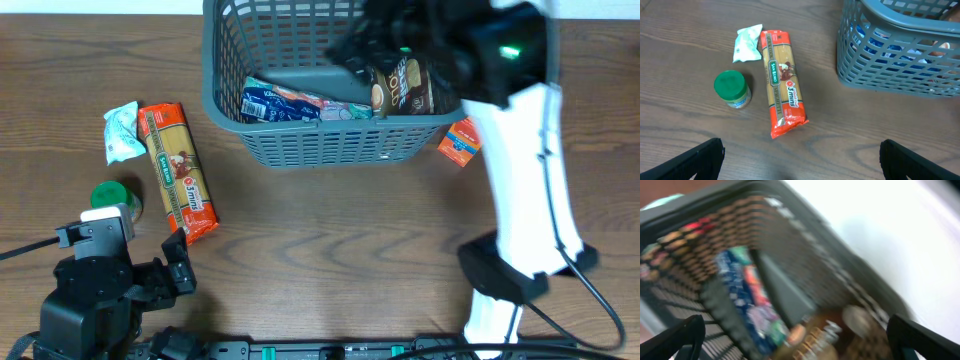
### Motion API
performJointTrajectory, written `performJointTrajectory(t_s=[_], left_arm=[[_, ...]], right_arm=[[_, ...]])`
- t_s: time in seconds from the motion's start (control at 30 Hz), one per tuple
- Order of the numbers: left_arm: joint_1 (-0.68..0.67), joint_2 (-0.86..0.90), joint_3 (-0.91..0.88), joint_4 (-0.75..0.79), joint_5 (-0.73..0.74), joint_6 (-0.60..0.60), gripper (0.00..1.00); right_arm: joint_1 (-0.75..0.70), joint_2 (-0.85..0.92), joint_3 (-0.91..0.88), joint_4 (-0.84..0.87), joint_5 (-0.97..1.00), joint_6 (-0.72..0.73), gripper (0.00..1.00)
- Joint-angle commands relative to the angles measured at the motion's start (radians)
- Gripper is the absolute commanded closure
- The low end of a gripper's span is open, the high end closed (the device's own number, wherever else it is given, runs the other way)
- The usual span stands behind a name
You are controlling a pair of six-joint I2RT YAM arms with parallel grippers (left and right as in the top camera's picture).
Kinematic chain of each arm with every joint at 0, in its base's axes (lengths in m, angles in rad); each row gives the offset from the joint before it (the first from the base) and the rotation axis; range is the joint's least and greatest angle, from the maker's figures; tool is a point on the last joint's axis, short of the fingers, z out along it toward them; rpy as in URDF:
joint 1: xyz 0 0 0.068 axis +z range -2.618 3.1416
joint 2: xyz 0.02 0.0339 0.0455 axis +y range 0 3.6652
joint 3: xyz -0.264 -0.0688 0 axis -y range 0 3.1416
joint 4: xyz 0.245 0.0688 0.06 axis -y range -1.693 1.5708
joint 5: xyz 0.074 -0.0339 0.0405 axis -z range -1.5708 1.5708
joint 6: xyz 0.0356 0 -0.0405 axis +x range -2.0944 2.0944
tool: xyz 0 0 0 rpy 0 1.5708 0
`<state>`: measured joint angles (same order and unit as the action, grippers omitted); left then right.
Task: Pack container
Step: 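Carry the Kleenex pack over and drop it into the basket, then move the right gripper back toward the orange Redoxon box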
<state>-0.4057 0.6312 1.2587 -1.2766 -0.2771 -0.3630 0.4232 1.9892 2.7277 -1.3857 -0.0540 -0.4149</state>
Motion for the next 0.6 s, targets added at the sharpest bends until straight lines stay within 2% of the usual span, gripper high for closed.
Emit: performJointTrajectory(t_s=[0.0,0.2,0.47,0.57], left_arm=[[0.005,0.001,0.008,-0.003,-0.02,-0.002,0.02],[0.005,0.001,0.008,-0.003,-0.02,-0.002,0.02],[0.005,0.001,0.008,-0.003,-0.02,-0.002,0.01],[0.005,0.001,0.008,-0.003,-0.02,-0.002,0.02]], right_arm=[[-0.081,-0.076,0.013,-0.025,0.177,0.127,0.01],[-0.315,-0.094,0.013,-0.138,0.149,0.263,0.01],[-0.62,-0.043,0.001,-0.222,-0.008,0.264,0.01],[-0.734,0.0,-0.011,-0.224,-0.143,0.225,0.03]])
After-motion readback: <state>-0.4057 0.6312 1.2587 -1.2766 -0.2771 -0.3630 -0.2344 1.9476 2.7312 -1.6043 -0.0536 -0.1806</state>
